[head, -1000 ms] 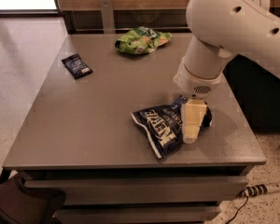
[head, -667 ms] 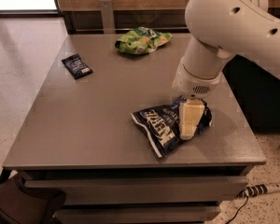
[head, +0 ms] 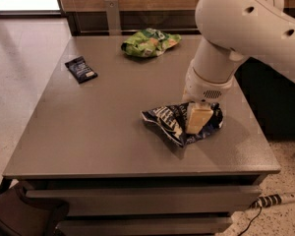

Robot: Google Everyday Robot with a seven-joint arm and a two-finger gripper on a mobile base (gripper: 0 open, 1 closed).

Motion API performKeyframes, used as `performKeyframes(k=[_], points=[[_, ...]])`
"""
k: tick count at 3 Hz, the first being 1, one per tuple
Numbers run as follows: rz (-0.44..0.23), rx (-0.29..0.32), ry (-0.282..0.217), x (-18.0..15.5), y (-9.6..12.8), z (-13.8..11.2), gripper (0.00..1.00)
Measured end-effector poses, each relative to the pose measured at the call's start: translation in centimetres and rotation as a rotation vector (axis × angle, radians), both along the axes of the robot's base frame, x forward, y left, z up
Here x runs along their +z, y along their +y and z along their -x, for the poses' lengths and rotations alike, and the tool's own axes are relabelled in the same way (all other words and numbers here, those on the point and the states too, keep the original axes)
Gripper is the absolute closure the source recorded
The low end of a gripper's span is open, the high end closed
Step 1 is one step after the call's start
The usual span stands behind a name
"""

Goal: Move blue chip bag near rxbar blueberry

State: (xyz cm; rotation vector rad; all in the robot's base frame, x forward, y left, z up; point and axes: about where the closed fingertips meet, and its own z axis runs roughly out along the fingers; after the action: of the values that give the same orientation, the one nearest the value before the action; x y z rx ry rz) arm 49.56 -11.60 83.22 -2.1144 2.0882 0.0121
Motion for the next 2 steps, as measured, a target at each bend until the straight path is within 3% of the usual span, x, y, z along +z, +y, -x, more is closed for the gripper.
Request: performKeyframes(k=[1,2], points=[[0.001,0.0,-0.002,0.04,0.01,0.05,0.85],[0.001,0.0,-0.002,0.13,0.01,0.06,1.0]])
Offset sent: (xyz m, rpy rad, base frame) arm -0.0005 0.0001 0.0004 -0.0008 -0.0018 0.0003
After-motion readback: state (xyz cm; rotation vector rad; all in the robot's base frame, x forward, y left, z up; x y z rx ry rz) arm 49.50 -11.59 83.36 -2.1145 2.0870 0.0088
